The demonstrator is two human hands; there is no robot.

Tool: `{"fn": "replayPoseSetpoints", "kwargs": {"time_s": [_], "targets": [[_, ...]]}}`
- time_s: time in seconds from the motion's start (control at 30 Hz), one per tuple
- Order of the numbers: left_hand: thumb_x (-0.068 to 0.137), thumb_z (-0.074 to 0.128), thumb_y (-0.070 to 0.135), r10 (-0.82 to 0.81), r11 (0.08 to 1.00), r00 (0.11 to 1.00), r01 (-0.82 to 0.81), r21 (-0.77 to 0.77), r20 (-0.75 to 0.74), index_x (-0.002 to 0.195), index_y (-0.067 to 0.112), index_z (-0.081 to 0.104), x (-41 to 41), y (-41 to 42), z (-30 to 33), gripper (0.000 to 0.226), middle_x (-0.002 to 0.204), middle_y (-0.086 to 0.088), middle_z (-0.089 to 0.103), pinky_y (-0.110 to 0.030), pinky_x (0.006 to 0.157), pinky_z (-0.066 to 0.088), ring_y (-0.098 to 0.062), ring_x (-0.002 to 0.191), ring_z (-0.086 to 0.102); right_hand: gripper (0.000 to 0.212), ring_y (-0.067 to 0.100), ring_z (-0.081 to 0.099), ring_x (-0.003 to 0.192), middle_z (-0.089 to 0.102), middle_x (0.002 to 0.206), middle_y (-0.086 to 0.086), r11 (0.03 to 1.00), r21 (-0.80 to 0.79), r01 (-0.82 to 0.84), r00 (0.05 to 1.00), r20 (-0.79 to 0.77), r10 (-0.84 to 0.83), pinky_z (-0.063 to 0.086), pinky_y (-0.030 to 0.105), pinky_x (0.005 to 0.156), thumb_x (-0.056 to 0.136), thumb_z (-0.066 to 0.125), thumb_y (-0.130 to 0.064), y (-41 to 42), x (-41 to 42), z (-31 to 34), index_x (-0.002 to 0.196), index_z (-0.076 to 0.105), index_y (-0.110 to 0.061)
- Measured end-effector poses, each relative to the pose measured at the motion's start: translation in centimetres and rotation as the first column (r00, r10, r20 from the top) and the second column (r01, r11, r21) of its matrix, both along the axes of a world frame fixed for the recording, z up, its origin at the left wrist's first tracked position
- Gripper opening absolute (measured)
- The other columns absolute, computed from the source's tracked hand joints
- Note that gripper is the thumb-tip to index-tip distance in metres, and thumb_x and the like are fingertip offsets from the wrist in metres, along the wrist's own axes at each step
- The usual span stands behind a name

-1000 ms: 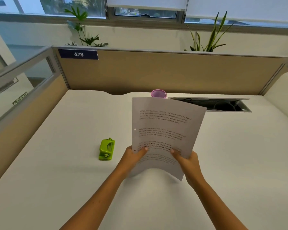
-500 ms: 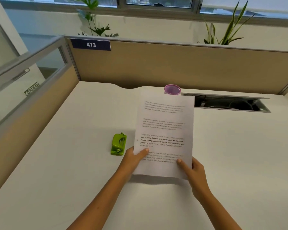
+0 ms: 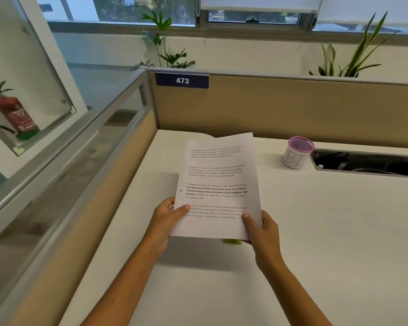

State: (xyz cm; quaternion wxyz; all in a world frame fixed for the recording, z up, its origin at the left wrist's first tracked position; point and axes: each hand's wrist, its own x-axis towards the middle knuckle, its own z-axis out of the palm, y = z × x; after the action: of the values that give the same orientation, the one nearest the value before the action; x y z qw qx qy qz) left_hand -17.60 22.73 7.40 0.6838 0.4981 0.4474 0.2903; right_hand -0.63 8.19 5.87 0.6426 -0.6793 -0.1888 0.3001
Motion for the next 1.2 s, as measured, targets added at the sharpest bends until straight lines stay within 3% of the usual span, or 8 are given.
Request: {"fn": "replayPoseSetpoints", "kwargs": {"time_s": [0.1,0.37,0.5,0.6,0.67,0.77,0.97,1.2], "targets": [[0.082,0.07,0.012,0.037,0.999,0.999,-0.037,0.015,-0.01,0.102,0.016,0.064,-2.7,3.9,-0.3,0.021,0.098,-0.001,0.074,-0.034,0.072,0.057,-0.022,0.088,0.071,0.019,0.019,0.066,0.088,0.067,0.102,0.002,0.999,-0.031,0.008,1.0,0.019,-0.007,0.055,0.021,0.053,0.091,0.06,-0.021,4.6,-2.3,0.0,0.109,0.058,-0.016],[0.084,0.065,0.001,0.077,0.986,0.986,-0.052,0.161,-0.149,0.093,0.013,0.06,-4.5,13.9,-1.8,0.016,0.095,-0.007,0.068,-0.023,0.058,0.05,-0.012,0.075,0.065,0.02,0.026,0.062,0.097,0.059,0.11,0.005,0.99,-0.137,-0.029,0.996,0.082,0.041,0.061,0.036,0.065,0.092,0.055,-0.017,15.4,-5.7,-1.8,0.112,0.049,-0.016],[0.084,0.065,0.003,0.088,0.976,0.958,-0.028,0.215,-0.273,0.096,0.011,0.058,-3.6,17.9,-3.3,0.017,0.098,-0.008,0.065,-0.024,0.058,0.047,-0.016,0.077,0.062,0.022,0.028,0.061,0.102,0.059,0.117,0.008,0.978,-0.205,-0.047,0.985,0.152,0.079,0.058,0.048,0.082,0.091,0.056,-0.019,19.0,-5.4,-3.3,0.111,0.047,-0.02],[0.083,0.066,0.003,0.118,0.962,0.924,-0.015,0.274,-0.365,0.099,0.007,0.059,-2.7,19.9,-4.5,0.018,0.103,-0.012,0.067,-0.024,0.058,0.046,-0.022,0.081,0.061,0.031,0.023,0.06,0.098,0.061,0.12,0.012,0.967,-0.253,-0.042,0.967,0.232,0.103,0.055,0.039,0.087,0.09,0.059,-0.018,21.0,-4.9,-4.3,0.118,0.05,-0.01],[0.082,0.067,0.005,0.148,0.944,0.89,0.003,0.33,-0.431,0.1,0.006,0.06,-2.1,20.7,-5.1,0.019,0.105,-0.012,0.069,-0.023,0.056,0.044,-0.021,0.08,0.061,0.036,0.019,0.057,0.093,0.062,0.119,0.011,0.957,-0.289,-0.039,0.951,0.283,0.124,0.051,0.029,0.081,0.088,0.062,-0.015,21.9,-4.6,-4.7,0.121,0.049,-0.007],[0.083,0.066,0.005,0.181,0.92,0.845,0.036,0.39,-0.503,0.105,0.004,0.061,-1.4,21.3,-5.7,0.024,0.109,-0.012,0.069,-0.021,0.053,0.042,-0.023,0.083,0.062,0.044,0.027,0.061,0.095,0.064,0.119,0.013,0.937,-0.348,-0.01,0.91,0.386,0.153,0.049,0.029,0.077,0.087,0.064,-0.014,22.7,-4.1,-5.3,0.126,0.047,-0.006],[0.083,0.068,0.011,0.243,0.881,0.739,0.103,0.462,-0.628,0.106,0.0,0.06,-0.4,21.7,-6.1,0.027,0.112,-0.016,0.063,-0.036,0.075,0.052,-0.032,0.099,0.06,0.061,0.034,0.048,0.118,0.056,0.127,0.012,0.874,-0.476,0.1,0.826,0.529,0.194,0.047,0.044,0.09,0.086,0.065,-0.028,23.4,-4.1,-5.9,0.138,0.036,-0.01],[0.084,0.067,0.024,0.26,0.872,0.631,0.171,0.458,-0.731,0.115,0.001,0.06,-0.3,21.9,-5.9,0.039,0.12,-0.018,0.053,-0.044,0.091,0.048,-0.035,0.111,0.051,0.055,0.034,0.047,0.11,0.051,0.12,0.016,0.81,-0.565,0.157,0.78,0.574,0.249,0.045,0.04,0.087,0.087,0.062,-0.038,23.4,-3.9,-6.1,0.128,0.046,-0.005]]}}
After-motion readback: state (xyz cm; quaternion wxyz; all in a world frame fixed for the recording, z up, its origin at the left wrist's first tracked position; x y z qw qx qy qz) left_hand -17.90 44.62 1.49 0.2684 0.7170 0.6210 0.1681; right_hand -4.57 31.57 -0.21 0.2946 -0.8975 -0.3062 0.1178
